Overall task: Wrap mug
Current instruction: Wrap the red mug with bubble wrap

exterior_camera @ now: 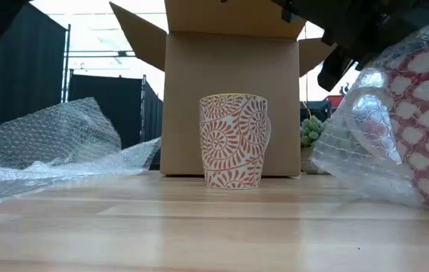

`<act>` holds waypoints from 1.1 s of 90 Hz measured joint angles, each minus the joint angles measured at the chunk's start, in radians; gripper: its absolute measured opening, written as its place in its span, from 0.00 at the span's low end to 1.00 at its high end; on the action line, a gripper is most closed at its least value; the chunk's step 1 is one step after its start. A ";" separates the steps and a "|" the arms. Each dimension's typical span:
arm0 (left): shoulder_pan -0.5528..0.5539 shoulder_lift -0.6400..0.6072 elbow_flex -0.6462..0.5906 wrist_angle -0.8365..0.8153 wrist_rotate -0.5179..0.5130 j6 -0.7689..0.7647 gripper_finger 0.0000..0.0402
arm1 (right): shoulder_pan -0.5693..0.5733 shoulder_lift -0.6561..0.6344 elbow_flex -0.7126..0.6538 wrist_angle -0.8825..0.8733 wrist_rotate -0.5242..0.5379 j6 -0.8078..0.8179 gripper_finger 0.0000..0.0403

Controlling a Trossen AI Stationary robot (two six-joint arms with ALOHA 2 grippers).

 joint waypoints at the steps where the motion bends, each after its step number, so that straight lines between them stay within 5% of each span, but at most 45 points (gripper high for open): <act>1: 0.000 0.000 0.000 0.000 0.000 0.000 0.00 | 0.000 0.001 0.000 0.000 -0.001 0.000 0.44; 32: 0.000 0.000 0.000 -0.003 0.036 0.001 0.00 | 0.014 -0.061 0.000 -0.124 -0.026 0.041 0.02; 99: 0.000 0.000 0.000 -0.031 0.046 0.002 0.00 | 0.030 -0.228 0.000 -0.399 0.078 0.259 0.00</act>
